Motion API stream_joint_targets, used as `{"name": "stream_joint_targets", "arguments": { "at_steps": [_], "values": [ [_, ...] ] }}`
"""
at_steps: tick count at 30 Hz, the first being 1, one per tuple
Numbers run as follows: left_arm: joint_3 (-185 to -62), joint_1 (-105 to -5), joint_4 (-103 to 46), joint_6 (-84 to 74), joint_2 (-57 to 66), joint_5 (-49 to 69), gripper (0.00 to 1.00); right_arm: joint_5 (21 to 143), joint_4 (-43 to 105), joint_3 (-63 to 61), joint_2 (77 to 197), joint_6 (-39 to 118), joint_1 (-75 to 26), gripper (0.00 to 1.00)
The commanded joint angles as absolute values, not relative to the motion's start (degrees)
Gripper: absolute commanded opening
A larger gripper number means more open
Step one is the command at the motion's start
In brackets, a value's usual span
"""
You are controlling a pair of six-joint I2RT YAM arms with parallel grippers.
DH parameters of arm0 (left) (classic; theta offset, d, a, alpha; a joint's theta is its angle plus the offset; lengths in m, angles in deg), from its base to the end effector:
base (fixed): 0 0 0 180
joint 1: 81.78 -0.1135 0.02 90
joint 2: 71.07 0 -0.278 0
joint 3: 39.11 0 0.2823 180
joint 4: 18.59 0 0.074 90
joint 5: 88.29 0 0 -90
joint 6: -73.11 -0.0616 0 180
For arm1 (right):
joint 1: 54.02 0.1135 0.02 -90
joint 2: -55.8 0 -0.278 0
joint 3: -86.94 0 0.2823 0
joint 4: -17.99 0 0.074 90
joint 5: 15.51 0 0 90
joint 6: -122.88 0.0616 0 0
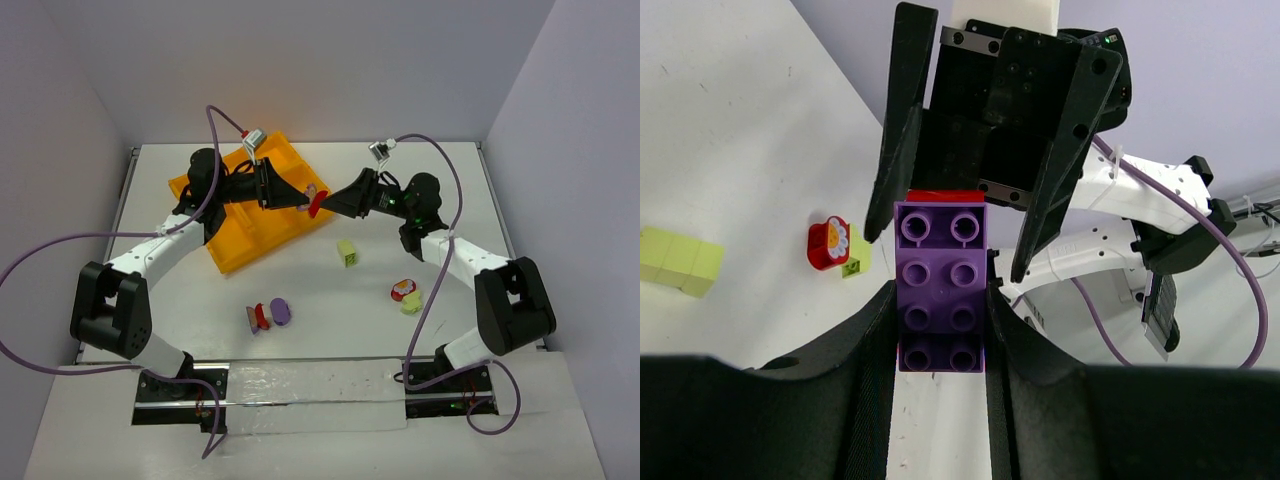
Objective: Sort the legos into containers by color
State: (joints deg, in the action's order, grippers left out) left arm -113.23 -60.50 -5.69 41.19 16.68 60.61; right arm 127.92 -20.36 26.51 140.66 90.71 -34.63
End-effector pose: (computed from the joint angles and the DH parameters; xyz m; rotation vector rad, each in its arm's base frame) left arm 0.3436 -0.1904 0.3234 0.3604 1.9002 -1.7991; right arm 0.3228 0.1660 0.3003 -0.3916 1.6272 1.6762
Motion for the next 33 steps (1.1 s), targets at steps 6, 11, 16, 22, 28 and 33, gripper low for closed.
{"name": "stream_joint_targets", "arguments": {
  "at_steps": [6,11,16,22,28,33],
  "values": [
    [-113.43,-60.42,-1.77,40.94,15.08,62.17,0.00,130.27,-33.96,23.04,144.82,98.82,-33.38,0.48],
    [-113.43,-60.42,-1.77,40.85,14.89,62.48,0.00,131.06,-39.02,23.17,146.77,101.86,-32.98,0.58],
    [-113.26,-60.42,-1.77,40.94,15.06,62.54,0.00,131.44,-42.33,22.73,148.44,104.33,-32.84,0.60],
    [-113.26,-60.42,-1.80,40.80,14.94,62.36,0.00,131.32,-45.62,23.49,149.55,106.16,-32.75,0.21],
    [-113.96,-61.32,-6.63,37.87,13.86,61.10,0.00,131.25,-45.68,26.46,148.36,105.40,-33.95,0.01],
    [-111.44,-65.48,-3.16,40.23,10.52,60.13,0.00,130.73,-45.98,34.56,146.35,104.25,-37.39,0.00]
  ]
}}
